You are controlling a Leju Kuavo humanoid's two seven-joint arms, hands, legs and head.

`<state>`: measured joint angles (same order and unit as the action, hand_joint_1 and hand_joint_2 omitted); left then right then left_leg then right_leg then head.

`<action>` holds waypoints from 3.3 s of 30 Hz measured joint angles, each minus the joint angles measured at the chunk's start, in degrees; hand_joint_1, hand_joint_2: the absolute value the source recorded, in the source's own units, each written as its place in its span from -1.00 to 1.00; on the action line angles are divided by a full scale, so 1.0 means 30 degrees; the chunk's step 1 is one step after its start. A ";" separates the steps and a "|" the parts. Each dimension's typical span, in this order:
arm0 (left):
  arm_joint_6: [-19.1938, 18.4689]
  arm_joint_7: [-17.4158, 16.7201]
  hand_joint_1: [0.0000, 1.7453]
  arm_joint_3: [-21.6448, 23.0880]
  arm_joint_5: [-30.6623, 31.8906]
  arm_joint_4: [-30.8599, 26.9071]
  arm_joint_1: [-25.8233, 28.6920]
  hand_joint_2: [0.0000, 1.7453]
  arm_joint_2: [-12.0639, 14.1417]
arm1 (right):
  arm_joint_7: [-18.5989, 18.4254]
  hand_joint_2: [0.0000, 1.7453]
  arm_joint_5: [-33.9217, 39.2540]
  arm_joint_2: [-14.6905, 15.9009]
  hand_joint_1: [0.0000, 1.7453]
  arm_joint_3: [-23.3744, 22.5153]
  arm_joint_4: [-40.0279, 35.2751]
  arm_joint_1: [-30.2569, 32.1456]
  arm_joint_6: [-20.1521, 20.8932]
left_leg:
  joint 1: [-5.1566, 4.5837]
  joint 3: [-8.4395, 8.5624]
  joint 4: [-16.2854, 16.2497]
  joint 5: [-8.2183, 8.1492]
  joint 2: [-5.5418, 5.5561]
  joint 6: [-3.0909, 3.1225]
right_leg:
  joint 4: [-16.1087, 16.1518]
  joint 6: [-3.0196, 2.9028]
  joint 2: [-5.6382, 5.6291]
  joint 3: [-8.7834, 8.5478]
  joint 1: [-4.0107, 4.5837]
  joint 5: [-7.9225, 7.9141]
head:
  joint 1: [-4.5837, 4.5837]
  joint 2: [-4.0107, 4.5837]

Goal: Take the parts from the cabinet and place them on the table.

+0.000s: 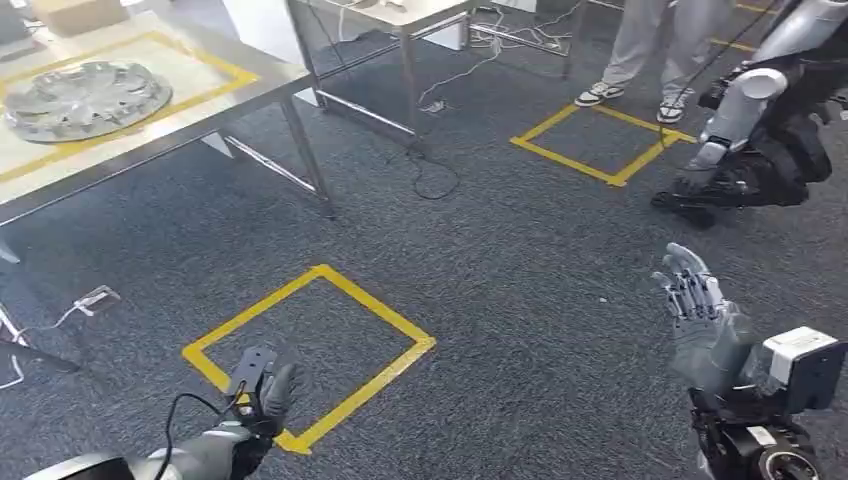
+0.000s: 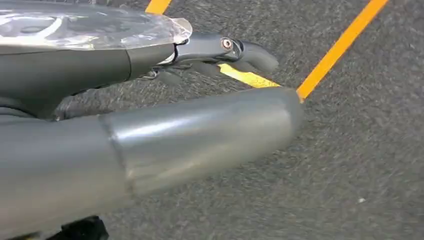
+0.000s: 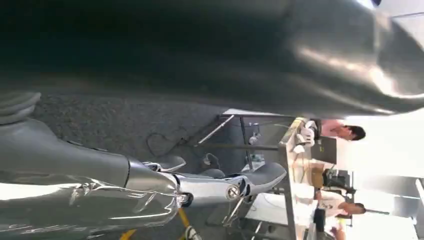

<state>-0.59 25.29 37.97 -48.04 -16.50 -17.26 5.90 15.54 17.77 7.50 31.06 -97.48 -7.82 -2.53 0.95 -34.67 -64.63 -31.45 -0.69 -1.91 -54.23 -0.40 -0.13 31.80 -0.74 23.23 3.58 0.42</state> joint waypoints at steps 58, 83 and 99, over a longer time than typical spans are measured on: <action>-0.0743 -0.0087 -1.00 0.0000 -0.0648 -0.0087 -0.0132 -1.00 0.0306 | 0.0933 -1.00 0.0270 -0.0328 -1.00 0.0095 0.2732 -0.1472 0.1304 | -0.0310 0.3992 0.3890 0.0530 -0.1792 0.0062 | -0.0412 -0.0186 0.0869 0.1791 0.0304 -0.0931 | -0.0429 0.0000; -0.0175 0.0007 -1.00 0.0000 -0.0583 -0.0087 -0.0034 -1.00 0.0320 | 0.0933 -1.00 0.0240 -0.0481 -1.00 0.0007 0.3089 -0.1720 0.1501 | -0.0288 0.0426 0.3739 0.3058 -0.0649 0.0954 | -0.1190 0.0326 0.0561 0.0068 0.0254 0.1166 | -0.0298 0.0000; -0.0131 0.0182 -1.00 0.0000 -0.0656 -0.0087 0.0229 -1.00 0.0466 | 0.0823 -1.00 -0.0205 -0.0568 -1.00 0.0044 0.2958 -0.1880 0.1442 | 0.0121 -0.0018 0.3230 0.3097 0.1029 0.0073 | 0.0104 -0.0082 -0.1606 -0.0868 0.0143 0.0908 | 0.0015 0.0000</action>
<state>-0.98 25.84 37.97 -50.01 -16.76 -16.58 7.30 18.01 17.15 5.79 31.19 -88.61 -13.46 1.79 1.31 -34.73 -54.94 -22.16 2.40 -1.69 -53.92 -0.64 -4.95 29.20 -0.31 25.95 3.63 0.42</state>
